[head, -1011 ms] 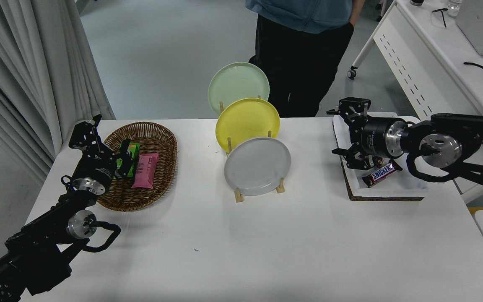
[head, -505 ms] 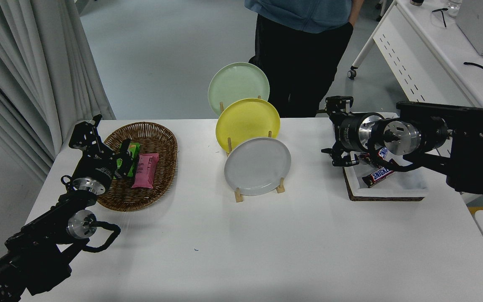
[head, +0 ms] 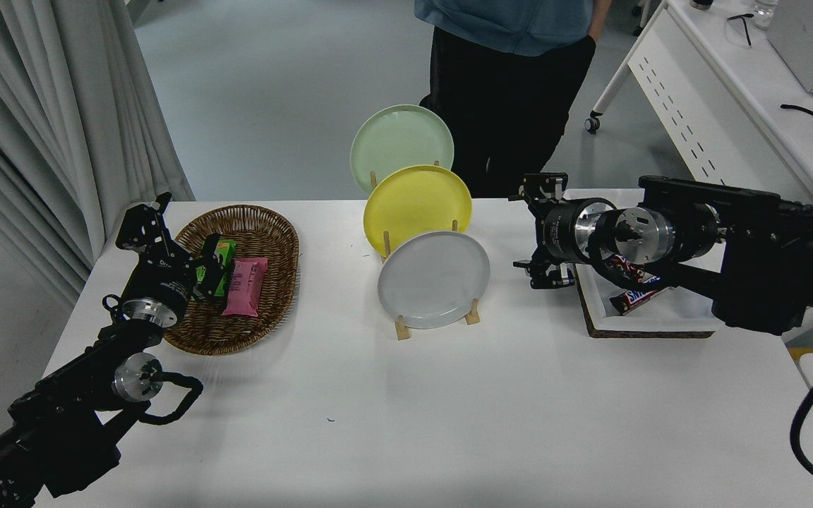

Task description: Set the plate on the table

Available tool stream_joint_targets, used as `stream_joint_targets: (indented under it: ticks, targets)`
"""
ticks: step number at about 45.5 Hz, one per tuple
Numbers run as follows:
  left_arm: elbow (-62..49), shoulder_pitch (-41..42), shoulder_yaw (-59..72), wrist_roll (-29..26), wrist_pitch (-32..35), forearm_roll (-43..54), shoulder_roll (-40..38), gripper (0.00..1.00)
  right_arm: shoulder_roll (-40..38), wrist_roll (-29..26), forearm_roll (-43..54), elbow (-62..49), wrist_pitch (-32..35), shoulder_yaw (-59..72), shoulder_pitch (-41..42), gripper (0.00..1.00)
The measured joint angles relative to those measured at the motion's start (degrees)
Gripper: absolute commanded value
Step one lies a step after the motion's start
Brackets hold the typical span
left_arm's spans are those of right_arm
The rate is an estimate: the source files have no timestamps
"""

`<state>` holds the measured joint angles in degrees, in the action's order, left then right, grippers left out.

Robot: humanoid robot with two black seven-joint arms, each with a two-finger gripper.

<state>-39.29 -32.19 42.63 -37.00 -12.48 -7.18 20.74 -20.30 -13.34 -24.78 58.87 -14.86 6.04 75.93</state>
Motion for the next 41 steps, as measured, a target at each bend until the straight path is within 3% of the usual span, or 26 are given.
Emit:
stream_joint_targets:
  ticks: [13, 41]
  targets:
    - [0.0, 0.0, 0.0, 0.0, 0.0, 0.0, 0.0, 1.00, 2.9, -0.7, 4.7, -2.0, 0.7, -4.1, -1.2, 0.99]
    - [0.0, 0.0, 0.0, 0.0, 0.0, 0.0, 0.0, 1.00, 11.2, -1.0, 3.8, -11.0, 1.1, -10.0, -5.0, 0.99]
